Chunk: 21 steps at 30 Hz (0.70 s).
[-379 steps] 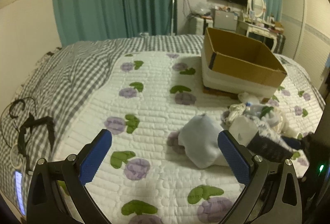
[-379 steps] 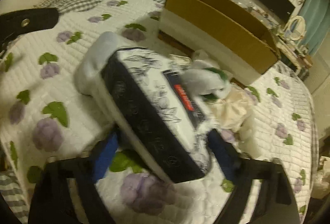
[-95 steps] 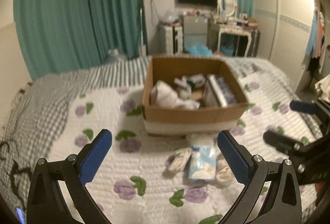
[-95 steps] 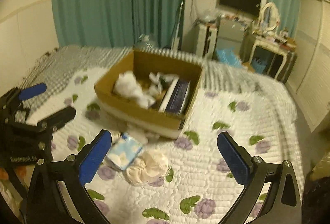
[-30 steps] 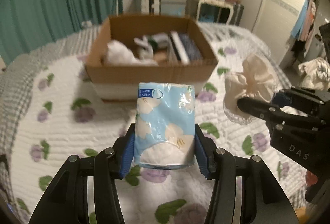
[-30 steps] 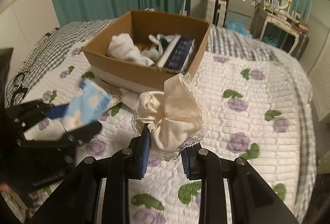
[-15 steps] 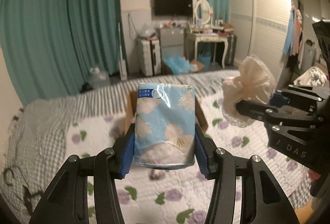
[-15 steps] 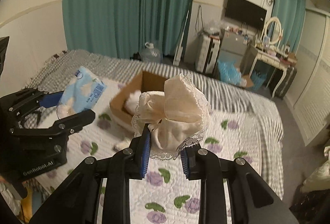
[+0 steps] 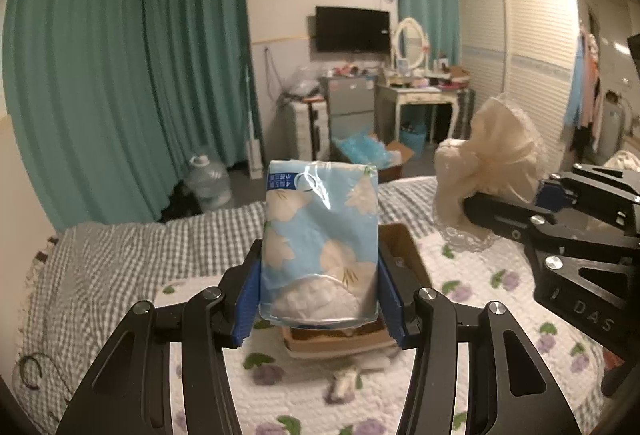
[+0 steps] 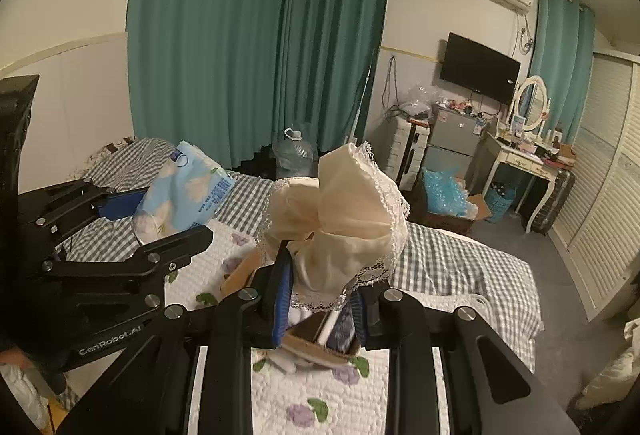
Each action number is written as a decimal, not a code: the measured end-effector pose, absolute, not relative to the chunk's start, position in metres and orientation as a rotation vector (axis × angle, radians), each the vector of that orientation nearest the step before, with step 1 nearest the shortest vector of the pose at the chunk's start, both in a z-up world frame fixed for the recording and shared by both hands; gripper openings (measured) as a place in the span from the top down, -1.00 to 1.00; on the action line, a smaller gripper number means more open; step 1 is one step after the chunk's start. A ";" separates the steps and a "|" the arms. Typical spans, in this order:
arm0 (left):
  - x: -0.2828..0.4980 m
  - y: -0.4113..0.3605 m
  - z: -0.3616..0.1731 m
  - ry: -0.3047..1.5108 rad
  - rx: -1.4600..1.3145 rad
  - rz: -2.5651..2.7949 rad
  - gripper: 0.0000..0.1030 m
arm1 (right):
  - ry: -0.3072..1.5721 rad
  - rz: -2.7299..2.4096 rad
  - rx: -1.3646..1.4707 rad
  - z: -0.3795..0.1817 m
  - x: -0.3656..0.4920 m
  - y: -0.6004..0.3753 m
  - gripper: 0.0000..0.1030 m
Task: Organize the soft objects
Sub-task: 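Carry tissue pack and lace cloth over the box and release both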
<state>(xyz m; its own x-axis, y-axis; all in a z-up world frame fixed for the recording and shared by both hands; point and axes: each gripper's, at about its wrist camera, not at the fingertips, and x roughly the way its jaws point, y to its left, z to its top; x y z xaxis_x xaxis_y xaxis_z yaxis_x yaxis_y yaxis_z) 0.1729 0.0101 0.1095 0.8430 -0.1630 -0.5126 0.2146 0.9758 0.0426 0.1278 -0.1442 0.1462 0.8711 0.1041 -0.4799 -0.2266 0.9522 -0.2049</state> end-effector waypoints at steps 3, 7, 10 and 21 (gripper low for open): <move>0.196 0.012 0.094 0.553 0.086 -0.198 0.02 | 0.500 0.183 -0.258 0.136 0.152 -0.144 0.51; 0.233 0.010 0.065 0.608 0.098 -0.196 0.02 | 0.539 0.190 -0.243 0.111 0.196 -0.146 0.51; 0.258 0.009 0.042 0.639 0.111 -0.187 0.02 | 0.568 0.191 -0.233 0.090 0.226 -0.152 0.51; 0.297 -0.008 -0.029 0.691 0.127 -0.217 -0.04 | 0.687 0.193 -0.160 0.009 0.313 -0.171 0.51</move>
